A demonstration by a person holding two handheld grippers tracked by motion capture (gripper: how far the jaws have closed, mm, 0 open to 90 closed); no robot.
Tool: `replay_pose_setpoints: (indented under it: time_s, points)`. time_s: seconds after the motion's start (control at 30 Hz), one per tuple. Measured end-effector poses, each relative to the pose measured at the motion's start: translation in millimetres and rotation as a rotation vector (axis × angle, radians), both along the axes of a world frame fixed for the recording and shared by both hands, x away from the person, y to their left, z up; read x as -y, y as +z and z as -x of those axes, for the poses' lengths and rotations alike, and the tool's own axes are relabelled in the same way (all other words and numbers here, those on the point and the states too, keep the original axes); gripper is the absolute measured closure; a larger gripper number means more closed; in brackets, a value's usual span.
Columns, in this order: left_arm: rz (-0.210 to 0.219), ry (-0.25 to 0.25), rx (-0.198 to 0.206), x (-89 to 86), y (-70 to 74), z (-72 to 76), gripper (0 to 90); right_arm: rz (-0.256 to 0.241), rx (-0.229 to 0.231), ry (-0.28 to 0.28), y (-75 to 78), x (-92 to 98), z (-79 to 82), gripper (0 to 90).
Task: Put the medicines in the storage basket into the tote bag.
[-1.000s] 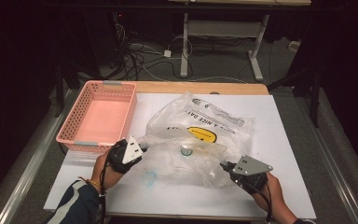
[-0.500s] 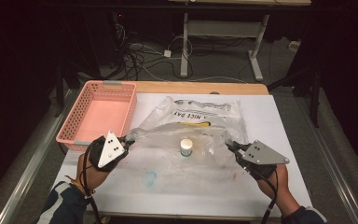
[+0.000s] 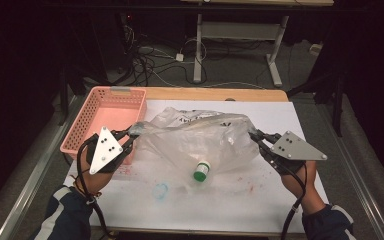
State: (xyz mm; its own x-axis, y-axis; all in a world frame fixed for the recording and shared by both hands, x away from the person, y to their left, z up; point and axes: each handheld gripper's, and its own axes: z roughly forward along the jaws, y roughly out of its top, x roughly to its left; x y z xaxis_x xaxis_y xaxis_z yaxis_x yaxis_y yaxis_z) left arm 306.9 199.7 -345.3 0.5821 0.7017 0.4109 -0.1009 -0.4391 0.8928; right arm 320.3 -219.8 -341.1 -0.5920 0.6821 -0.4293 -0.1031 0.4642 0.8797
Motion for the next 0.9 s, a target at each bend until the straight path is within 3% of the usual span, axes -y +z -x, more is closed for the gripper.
replay_pose_setpoints:
  time_s: [0.4,0.6,0.77,0.9]
  points:
    - [0.07,-0.078,-0.037,29.3,-20.5,-32.6,84.9,-0.002,-0.026,-0.004,-6.8,-23.0,-33.0,89.5]
    - [0.081,-0.08,-0.039,51.8,-20.7,-55.5,85.0,-0.025,-0.044,-0.037,0.3,-25.8,-60.5,89.6]
    - [0.078,-0.072,-0.075,68.2,-27.3,-76.3,84.9,-0.047,-0.078,-0.062,1.2,-24.8,-83.2,89.6]
    - [0.112,-0.061,-0.108,75.2,-31.7,-91.7,84.9,-0.071,-0.114,-0.082,-3.9,-24.1,-100.7,89.6]
